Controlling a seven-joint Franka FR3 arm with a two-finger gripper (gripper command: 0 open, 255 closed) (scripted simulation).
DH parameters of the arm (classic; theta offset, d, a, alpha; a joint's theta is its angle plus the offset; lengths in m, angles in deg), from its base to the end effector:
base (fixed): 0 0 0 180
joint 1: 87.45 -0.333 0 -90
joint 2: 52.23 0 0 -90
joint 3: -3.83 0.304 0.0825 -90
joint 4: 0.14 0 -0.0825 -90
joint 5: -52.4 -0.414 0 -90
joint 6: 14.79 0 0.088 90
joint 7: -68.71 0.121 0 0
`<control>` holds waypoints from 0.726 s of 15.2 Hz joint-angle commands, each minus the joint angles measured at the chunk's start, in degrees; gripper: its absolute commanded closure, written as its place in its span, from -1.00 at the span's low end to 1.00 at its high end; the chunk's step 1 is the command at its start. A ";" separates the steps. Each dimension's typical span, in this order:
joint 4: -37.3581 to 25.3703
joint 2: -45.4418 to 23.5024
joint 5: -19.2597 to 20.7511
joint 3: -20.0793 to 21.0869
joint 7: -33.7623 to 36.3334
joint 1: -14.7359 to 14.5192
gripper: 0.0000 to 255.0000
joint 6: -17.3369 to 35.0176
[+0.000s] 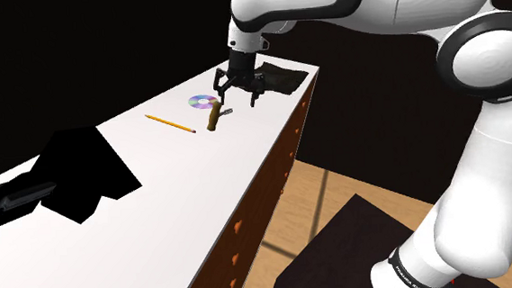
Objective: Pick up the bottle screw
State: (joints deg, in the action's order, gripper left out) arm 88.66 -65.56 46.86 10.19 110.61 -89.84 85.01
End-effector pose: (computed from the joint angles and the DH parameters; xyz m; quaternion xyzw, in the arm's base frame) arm 0.6471 0.1040 0.4806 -0.9535 0.2946 0.0435 0.0460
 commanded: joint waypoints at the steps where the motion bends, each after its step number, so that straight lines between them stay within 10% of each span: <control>1: -6.39 -4.83 -0.24 -0.03 2.25 -0.35 -1.00 -1.08; 11: -5.76 -8.57 -0.52 -0.19 2.99 -0.53 -1.00 3.61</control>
State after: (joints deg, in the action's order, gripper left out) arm 82.40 -74.17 46.35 10.00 113.63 -90.35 88.14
